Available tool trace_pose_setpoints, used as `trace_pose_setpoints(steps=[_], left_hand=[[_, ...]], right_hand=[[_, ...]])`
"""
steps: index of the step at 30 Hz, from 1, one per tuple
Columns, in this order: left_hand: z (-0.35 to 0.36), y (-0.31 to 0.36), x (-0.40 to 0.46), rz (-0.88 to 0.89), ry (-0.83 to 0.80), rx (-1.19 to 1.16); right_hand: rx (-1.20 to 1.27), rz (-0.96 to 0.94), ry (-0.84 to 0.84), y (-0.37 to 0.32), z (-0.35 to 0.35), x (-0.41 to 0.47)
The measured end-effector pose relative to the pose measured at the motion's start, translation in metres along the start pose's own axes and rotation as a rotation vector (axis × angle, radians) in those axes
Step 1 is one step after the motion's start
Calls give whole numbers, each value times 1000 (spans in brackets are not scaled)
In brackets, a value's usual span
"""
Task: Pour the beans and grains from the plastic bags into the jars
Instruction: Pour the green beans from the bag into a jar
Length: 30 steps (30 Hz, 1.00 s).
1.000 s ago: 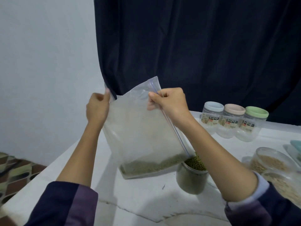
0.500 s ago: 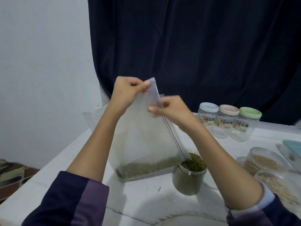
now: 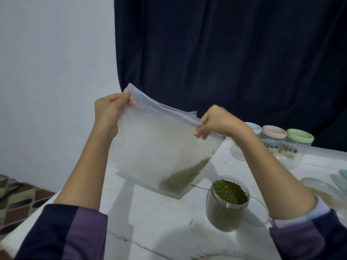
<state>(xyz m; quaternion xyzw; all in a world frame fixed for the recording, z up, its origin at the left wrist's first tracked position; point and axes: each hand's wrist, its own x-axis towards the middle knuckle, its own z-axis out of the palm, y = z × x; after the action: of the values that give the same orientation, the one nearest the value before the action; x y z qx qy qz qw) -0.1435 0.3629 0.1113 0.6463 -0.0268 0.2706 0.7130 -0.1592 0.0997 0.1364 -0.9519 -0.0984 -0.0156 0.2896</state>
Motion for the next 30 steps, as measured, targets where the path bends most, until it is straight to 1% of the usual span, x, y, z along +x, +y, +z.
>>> trace_pose_setpoints(steps=[3, 7, 9, 11, 15, 16, 18, 20, 22, 23, 24, 25, 27, 29, 30], left_hand=[[-19, -33, -1, -136, 83, -55], [-41, -87, -16, -358, 234, -123], [-47, -103, -22, -416, 306, -141], [-49, -111, -23, -419, 330, -135], [-45, -113, -18, -303, 329, -61], [-41, -112, -16, -273, 350, -19], [-28, -102, -14, -192, 419, 91], [-4, -85, -18, 15, 477, 185], [26, -68, -27, 276, 485, 245], [43, -60, -35, 394, 462, 246], [61, -52, -45, 465, 407, 200], [82, -45, -58, 474, 303, 118], [116, -37, -85, 414, 13, 7], [148, -47, -113, 305, -308, 24], [161, -59, -125, 232, -434, 57]], right_hand=[[-131, -39, -85, -21, 7, 12], [-290, -71, -195, -34, 42, 29], [-302, -78, -215, -39, 54, 35], [-306, -72, -222, -42, 58, 39], [-287, -90, -249, -37, 56, 43], [-259, -102, -237, -34, 53, 41], [-124, -128, -164, -29, 44, 36], [50, -135, -18, -22, 30, 27], [177, -125, 165, -6, 17, 17], [216, -100, 242, 6, 12, 13], [248, -59, 305, 20, 8, 10], [276, -4, 354, 37, 5, 5], [324, 100, 404, 69, 10, -1], [319, 218, 445, 105, 17, -9], [285, 282, 439, 123, 23, -13]])
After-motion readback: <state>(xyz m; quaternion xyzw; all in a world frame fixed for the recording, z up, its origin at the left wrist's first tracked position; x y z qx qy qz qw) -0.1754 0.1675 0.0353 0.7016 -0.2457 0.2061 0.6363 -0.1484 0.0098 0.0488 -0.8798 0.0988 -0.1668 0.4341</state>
